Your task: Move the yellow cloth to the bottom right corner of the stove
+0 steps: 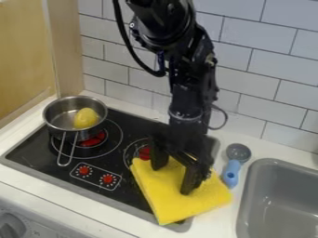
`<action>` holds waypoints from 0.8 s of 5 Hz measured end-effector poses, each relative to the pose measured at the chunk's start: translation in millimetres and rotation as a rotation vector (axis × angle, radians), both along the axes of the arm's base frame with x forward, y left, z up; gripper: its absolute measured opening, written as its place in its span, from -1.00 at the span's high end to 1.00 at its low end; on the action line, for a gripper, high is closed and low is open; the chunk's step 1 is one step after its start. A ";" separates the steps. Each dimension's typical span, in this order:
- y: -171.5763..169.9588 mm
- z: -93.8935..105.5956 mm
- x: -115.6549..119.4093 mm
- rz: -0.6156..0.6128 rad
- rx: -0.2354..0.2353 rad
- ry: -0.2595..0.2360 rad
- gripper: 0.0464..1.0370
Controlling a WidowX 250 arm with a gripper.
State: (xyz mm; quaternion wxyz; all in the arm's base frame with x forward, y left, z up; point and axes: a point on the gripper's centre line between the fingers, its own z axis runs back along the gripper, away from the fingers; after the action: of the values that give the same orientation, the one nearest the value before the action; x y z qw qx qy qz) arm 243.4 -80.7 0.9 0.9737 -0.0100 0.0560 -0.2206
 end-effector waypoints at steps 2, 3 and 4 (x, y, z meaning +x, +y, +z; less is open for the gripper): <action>1.5 4.9 -1.1 -0.002 0.002 -0.017 -0.92; 2.7 14.3 2.5 -0.006 0.005 -0.053 -0.92; 8.5 23.4 1.5 0.002 0.038 -0.060 -0.92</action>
State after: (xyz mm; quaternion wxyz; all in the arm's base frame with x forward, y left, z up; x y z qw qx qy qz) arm 245.0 -72.2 24.3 0.9752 0.0151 0.0309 -0.2188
